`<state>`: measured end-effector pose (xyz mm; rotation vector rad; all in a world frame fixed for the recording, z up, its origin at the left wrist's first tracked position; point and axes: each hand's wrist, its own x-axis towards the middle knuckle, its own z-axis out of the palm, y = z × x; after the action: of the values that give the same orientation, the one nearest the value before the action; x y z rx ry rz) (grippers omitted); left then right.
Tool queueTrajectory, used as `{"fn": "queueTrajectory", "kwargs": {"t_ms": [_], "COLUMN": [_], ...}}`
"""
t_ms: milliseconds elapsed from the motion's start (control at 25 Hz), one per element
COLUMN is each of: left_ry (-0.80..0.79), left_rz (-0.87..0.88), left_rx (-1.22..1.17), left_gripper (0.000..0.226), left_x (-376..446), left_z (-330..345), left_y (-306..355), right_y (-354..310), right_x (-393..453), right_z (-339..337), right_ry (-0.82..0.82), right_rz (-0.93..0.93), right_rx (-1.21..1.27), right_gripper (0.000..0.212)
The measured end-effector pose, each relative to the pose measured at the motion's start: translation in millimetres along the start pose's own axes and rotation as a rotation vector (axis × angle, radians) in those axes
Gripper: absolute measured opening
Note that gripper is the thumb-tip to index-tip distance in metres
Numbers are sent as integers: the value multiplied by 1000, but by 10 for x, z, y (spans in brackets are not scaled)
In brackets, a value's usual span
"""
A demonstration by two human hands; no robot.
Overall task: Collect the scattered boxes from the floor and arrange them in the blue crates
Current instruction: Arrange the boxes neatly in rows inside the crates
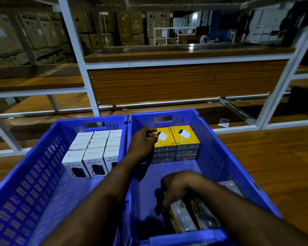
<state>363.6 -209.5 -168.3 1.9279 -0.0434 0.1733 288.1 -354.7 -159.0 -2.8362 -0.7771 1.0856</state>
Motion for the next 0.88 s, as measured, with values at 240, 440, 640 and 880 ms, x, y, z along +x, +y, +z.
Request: {"fn": "queueTrajectory", "kwargs": {"t_ms": [240, 440, 640, 880], "left_ry": [-14, 11, -44, -130], "left_rz": [-80, -166, -356, -461], "left_rx": [-86, -133, -354, -438], "left_gripper": [21, 44, 16, 20], "left_x": [-50, -119, -126, -101], "left_z": [35, 22, 50, 53], "left_y": [12, 99, 119, 90], "right_y": [191, 604, 720, 738], "right_x": [18, 73, 166, 194], "right_z": [-206, -376, -403, -379], "right_ry": [276, 689, 786, 635], "right_rz": [82, 194, 45, 41], "right_rx": [451, 1102, 1682, 1702], "right_gripper": [58, 51, 40, 4]}}
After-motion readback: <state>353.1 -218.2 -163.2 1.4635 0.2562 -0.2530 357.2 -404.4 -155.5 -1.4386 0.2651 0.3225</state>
